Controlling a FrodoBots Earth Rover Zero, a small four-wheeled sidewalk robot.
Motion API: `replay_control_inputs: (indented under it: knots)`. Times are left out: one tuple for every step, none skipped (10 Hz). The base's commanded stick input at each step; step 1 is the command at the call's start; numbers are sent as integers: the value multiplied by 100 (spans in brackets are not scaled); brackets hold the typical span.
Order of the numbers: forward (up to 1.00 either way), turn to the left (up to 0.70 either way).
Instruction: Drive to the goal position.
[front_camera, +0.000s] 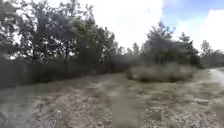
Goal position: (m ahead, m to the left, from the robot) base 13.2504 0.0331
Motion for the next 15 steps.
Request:
replay_control_inputs:
  knots:
    - [100,0]
    - [100,0]
    - [100,0]
    - [100,0]
    - [100,0]
    - [100,0]
    - [100,0]
    - [100,0]
    - [100,0]
    - [100,0]
    - [100,0]
    - [100,0]
    - [100,0]
    - [100,0]
    - [100,0]
